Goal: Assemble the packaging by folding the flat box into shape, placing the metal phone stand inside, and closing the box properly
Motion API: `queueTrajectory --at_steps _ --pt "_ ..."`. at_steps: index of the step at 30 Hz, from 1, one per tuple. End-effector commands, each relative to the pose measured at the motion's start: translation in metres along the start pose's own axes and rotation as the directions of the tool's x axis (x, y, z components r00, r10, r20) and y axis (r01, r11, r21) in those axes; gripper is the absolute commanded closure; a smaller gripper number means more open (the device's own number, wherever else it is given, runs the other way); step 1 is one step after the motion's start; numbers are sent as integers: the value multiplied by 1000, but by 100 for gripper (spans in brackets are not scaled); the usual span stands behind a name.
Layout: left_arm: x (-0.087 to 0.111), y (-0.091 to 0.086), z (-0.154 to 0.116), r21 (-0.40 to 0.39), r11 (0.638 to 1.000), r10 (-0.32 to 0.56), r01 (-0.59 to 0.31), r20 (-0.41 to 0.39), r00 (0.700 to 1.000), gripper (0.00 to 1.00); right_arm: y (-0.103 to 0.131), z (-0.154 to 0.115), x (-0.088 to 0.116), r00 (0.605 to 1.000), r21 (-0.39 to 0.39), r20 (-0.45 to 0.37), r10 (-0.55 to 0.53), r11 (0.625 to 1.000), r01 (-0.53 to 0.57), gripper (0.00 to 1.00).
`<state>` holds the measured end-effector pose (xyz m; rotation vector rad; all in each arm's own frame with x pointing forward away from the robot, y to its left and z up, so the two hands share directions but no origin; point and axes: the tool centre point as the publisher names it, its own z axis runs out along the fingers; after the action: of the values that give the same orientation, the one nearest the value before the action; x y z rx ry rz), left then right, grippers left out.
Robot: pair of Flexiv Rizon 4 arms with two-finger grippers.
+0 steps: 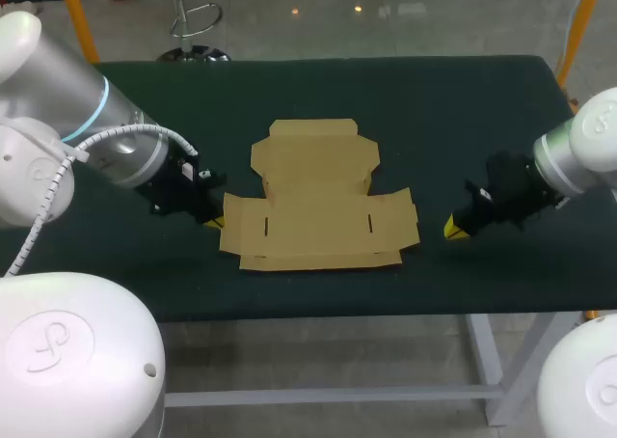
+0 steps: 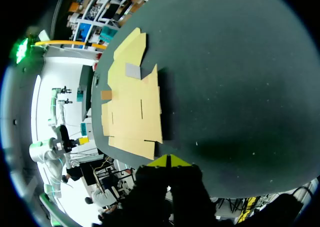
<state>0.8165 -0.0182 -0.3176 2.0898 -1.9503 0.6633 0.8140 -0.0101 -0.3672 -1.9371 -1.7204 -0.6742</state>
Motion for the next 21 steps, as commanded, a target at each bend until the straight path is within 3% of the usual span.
queueTrajectory --at_steps 1,8,21 --pt "-7 15 1 23 1000 -13 14 -23 1000 100 -19 0 -2 1000 -56 -2 -2 998 2 100" --pt "-17 37 10 -1 999 -36 36 -37 999 100 -38 8 -6 1000 -73 -4 0 997 0 100" --pt "-29 53 26 -67 997 -47 41 -88 995 100 -51 23 -15 999 -66 -32 25 997 -27 100"
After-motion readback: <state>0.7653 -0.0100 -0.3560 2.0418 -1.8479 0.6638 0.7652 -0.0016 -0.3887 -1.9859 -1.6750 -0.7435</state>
